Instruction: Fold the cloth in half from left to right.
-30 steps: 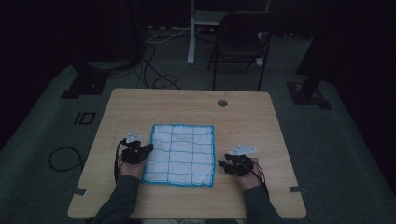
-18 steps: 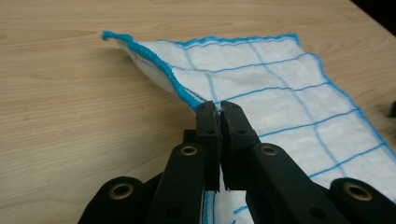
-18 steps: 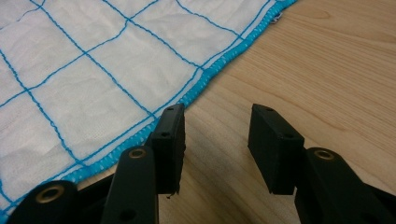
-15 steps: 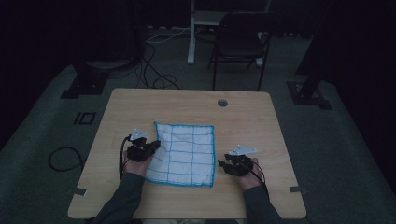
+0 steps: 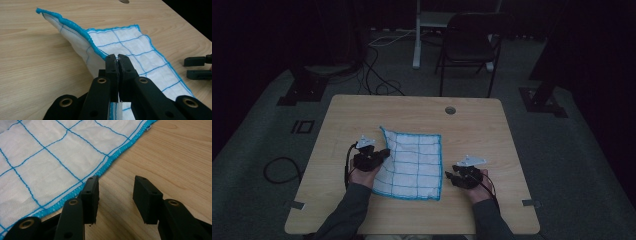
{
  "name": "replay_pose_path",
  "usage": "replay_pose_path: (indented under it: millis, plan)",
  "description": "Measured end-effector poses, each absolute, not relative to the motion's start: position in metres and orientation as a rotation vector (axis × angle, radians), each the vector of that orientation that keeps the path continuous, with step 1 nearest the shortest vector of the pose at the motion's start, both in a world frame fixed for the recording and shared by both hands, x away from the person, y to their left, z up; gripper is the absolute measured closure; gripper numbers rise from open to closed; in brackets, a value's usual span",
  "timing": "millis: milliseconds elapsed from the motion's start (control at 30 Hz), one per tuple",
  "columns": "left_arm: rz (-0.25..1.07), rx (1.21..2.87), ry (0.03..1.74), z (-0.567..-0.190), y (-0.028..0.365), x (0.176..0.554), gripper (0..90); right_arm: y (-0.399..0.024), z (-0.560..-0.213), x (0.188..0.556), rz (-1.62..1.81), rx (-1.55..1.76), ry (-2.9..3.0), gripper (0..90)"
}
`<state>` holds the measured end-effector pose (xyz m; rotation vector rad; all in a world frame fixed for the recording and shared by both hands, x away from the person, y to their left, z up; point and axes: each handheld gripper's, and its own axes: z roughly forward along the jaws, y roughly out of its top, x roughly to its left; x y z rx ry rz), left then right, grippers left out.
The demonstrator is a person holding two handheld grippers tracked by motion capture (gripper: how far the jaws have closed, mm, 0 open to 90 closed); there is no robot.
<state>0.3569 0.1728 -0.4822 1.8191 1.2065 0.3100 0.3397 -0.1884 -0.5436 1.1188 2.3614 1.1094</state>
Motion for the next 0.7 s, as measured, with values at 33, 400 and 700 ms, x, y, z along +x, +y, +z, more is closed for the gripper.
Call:
replay_pose_path:
  millis: [33,400,700]
  plan:
    - [0.308,1.821,1.201,-0.481,0.171,0.357,88.5,-0.188,-0.544,0.34,1.109,1.12,2.361,56.0]
    - [0.291,1.821,1.149,-0.473,0.157,0.357,88.6,-0.189,-0.544,0.34,1.106,1.125,2.358,56.0]
    - [0.271,1.83,1.12,-0.47,0.144,0.358,88.6,-0.189,-0.544,0.34,1.104,1.127,2.358,55.9]
